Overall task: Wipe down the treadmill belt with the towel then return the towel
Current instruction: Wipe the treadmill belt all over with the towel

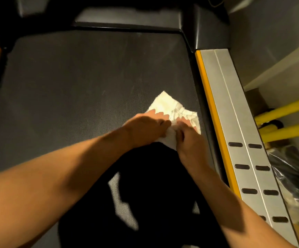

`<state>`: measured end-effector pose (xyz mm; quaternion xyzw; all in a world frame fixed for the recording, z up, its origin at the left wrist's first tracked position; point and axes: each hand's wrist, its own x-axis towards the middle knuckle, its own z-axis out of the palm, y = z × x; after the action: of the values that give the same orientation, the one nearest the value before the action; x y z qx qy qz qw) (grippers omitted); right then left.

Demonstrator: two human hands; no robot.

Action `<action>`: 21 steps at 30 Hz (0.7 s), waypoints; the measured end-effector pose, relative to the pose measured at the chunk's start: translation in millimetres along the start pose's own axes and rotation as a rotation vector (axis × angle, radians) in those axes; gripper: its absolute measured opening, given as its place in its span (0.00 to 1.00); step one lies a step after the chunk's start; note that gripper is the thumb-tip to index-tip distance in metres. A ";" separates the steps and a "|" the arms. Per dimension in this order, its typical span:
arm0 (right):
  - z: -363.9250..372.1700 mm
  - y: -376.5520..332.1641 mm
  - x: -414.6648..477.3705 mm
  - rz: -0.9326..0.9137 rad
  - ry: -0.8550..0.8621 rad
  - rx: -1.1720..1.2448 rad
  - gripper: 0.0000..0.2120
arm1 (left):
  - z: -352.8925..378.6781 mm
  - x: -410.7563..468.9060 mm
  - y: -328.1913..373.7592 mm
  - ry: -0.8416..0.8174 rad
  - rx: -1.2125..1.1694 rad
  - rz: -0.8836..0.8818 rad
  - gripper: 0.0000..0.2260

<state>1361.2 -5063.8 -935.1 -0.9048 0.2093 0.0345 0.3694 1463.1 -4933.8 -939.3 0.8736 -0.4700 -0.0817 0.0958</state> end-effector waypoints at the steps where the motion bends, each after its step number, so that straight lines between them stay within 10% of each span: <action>1: 4.1 -5.4 6.2 -0.008 0.007 -0.107 0.16 | -6.8 1.3 -9.7 -0.031 0.008 -0.056 0.13; 8: 51.5 -32.2 3.9 -0.249 -0.108 -0.640 0.23 | -13.5 -56.7 -38.6 -0.074 -0.091 -0.052 0.16; 21: 88.1 -95.9 -7.9 -0.441 -0.310 -0.465 0.26 | -25.2 -136.7 -90.6 -0.166 0.174 -0.139 0.10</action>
<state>1400.9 -4939.6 -934.5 -0.9721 -0.0628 0.1374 0.1795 1467.5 -4768.2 -929.8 0.8993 -0.4201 -0.1192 -0.0254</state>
